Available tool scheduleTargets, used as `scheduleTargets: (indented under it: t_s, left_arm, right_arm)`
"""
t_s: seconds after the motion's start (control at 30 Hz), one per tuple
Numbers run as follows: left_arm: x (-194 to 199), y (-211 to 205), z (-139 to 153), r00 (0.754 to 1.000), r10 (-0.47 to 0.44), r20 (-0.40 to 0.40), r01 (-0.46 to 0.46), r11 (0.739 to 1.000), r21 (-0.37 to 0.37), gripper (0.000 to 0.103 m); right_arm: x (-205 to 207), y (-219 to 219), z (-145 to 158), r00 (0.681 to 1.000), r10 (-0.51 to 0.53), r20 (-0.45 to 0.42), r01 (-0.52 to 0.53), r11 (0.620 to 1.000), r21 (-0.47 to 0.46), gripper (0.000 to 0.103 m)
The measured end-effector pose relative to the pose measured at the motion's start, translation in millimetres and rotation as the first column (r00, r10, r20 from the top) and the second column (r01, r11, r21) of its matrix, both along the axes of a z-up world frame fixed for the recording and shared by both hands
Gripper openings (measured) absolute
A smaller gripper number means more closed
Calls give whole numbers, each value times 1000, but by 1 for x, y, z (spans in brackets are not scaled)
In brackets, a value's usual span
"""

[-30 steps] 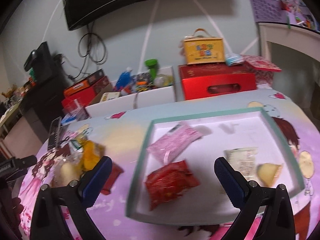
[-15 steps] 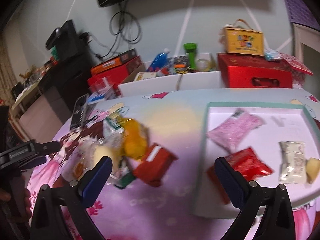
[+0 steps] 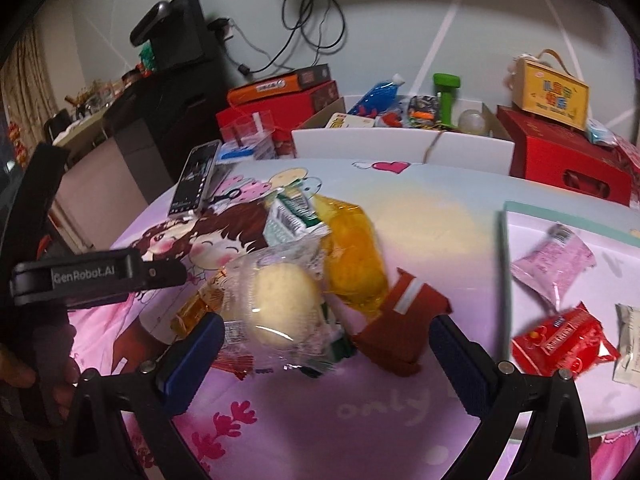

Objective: Organize snacks
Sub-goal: 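Grasp the yellow-labelled bread bag with the left tool while the right tool grasps the clear round bun bag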

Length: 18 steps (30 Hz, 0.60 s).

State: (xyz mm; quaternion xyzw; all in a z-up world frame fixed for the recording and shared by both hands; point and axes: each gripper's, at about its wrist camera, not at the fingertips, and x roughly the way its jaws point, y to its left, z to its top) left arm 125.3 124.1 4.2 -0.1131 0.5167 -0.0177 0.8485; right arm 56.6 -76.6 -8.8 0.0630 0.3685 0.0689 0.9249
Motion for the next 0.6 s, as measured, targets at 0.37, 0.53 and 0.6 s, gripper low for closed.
scheduleTargets:
  t_s: [0.37, 0.53, 0.6]
  left_arm:
    - [9, 0, -9, 998, -43, -35, 41, 998, -49, 99]
    - [10, -8, -11, 996, -77, -42, 74, 996, -58, 99]
    - [11, -11, -12, 995, -89, -46, 86, 994, -62, 99]
  right_arm:
    - [20, 32, -12, 999, 49, -18, -51, 996, -73, 103]
    - [23, 32, -15, 999, 38, -16, -39, 996, -77, 95]
    - [23, 30, -16, 999, 32, -19, -33, 997, -71, 94]
